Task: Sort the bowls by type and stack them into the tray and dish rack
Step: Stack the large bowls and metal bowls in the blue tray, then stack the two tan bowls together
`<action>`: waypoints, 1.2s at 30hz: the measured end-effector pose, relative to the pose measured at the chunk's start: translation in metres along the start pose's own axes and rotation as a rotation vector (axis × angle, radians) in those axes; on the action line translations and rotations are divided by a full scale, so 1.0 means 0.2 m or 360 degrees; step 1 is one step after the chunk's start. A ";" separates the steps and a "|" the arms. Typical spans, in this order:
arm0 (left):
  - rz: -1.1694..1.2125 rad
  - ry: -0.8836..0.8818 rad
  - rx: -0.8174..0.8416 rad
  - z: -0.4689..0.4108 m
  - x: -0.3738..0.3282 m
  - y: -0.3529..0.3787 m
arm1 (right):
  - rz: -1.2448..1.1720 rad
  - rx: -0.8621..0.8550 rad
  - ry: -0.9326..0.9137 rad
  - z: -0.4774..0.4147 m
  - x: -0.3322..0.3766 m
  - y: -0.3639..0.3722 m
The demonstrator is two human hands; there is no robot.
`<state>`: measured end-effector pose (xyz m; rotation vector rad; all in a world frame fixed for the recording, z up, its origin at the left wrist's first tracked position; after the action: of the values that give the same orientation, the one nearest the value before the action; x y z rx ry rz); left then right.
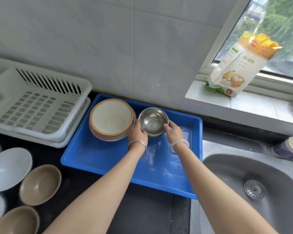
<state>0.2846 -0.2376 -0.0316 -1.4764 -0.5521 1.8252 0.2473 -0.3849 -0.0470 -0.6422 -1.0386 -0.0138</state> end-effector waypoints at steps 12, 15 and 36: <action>0.0192 -0.0017 0.0071 0.20 0.13 -0.09 | 0.0260 0.0021 -0.0178 0.26 0.02 -0.06; 0.0231 -0.0019 -0.0026 0.33 0.22 -0.18 | 0.0261 0.0058 -0.0315 0.42 0.05 0.00; 0.0270 -0.0917 -0.0944 1.18 1.52 -0.84 | 0.0538 0.0971 -0.0118 1.05 0.29 1.33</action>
<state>0.0731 0.1238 -0.0516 -1.3588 -1.3801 2.3635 0.1911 -0.0455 -0.0575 -0.2521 -0.9288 0.6042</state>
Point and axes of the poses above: each hand's wrist, its own z-axis away from the middle knuckle, its own y-axis out of the palm, x = y × z, the point moved 4 cm from there along -z, towards the middle knuckle, and after that the axes turned 5 degrees about -z, right-handed, at the moved point
